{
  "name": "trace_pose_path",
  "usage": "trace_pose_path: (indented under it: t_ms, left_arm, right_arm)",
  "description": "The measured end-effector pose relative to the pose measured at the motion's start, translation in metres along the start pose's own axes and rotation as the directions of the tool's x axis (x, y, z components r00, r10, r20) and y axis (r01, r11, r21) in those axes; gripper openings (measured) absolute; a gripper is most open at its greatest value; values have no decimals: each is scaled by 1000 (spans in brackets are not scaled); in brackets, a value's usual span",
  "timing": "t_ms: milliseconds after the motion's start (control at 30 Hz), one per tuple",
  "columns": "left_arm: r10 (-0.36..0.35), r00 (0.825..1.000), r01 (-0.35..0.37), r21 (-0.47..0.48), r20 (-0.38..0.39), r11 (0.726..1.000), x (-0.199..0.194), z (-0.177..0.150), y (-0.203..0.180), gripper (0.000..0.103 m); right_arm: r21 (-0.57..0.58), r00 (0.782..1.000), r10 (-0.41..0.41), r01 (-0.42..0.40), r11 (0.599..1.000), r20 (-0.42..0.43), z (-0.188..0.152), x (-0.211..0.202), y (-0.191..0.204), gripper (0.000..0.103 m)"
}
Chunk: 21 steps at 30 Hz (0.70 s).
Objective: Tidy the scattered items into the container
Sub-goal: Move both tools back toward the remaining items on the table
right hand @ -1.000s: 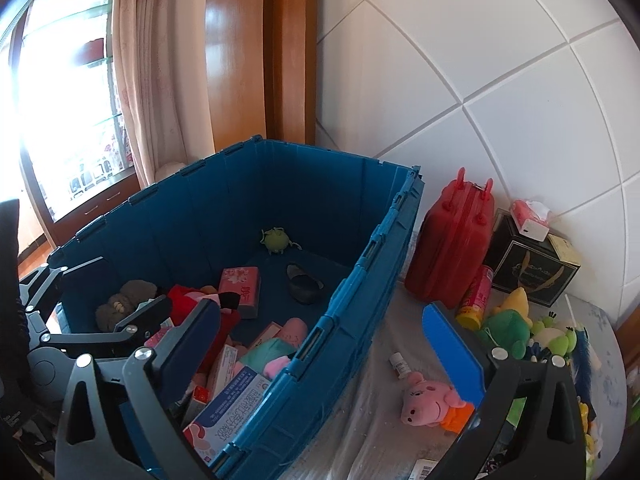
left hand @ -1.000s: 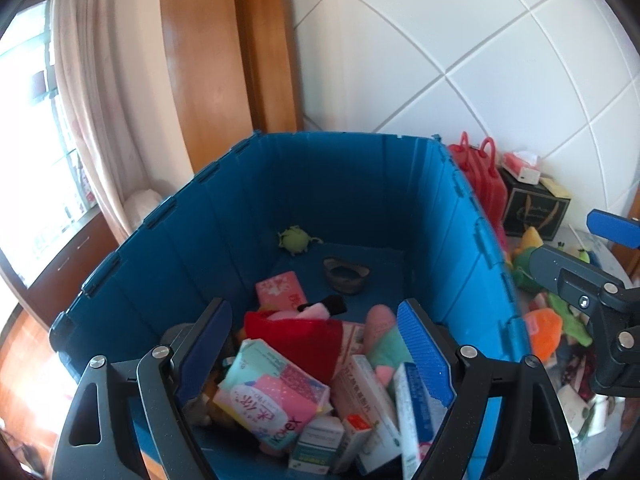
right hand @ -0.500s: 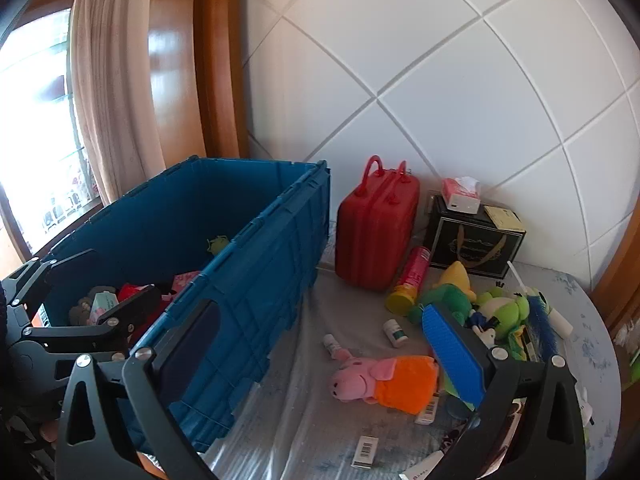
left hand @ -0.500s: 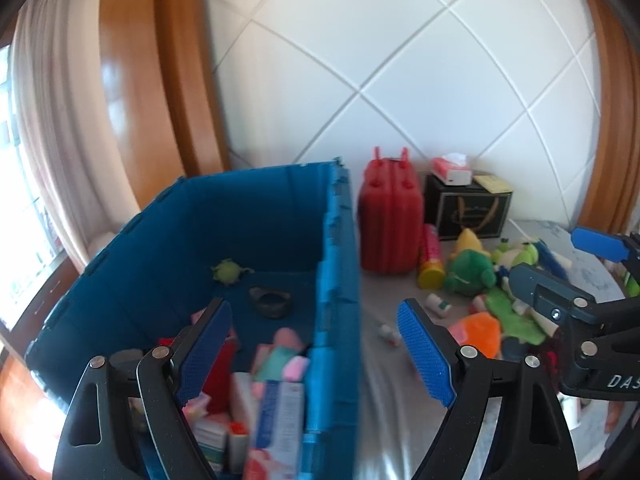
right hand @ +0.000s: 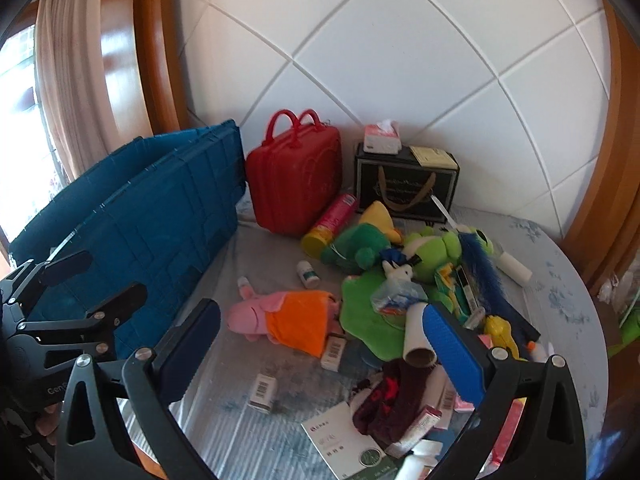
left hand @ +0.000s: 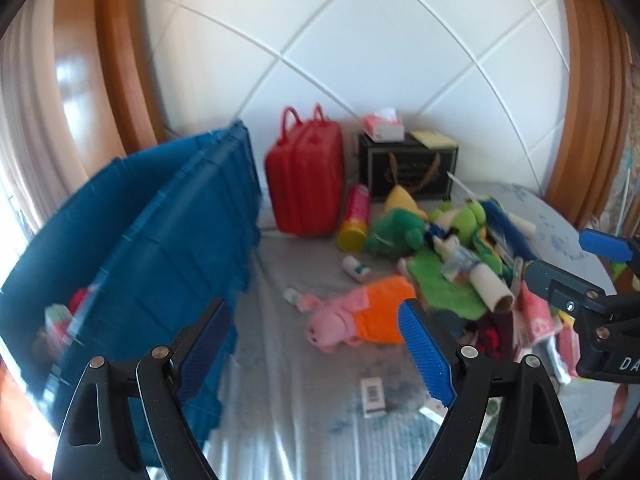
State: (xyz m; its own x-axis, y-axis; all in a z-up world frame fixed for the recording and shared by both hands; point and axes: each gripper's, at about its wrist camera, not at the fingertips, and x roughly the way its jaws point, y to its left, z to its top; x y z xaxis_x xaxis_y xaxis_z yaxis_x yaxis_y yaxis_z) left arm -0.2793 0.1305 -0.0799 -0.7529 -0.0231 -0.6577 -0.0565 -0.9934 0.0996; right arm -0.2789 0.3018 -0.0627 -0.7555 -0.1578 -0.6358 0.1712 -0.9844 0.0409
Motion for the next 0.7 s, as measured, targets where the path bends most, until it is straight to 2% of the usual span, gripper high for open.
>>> trace_pose_path:
  t_ms: [200,433,567,700]
  left_arm:
    - [-16,987,20,21,-161,1000,55,-41,-38,86]
    - [-41,947,64,63,-319,996,119,-95,-56,86]
    - [-54,932,84,71,-359,994,146,-120,-62,86]
    - [-54,916,98,93,-397,991,176,-141,-73,84]
  right_arm:
    - [38,987,-1,8,999,-164,-50,38,-43,103]
    - [131,951,8,34,991,-308,-114,80,-61,103]
    - [184,925,6,69,980,-379,-150,99,-63,103]
    - [203,917,18,69,977,-399,-180,108,-58,103]
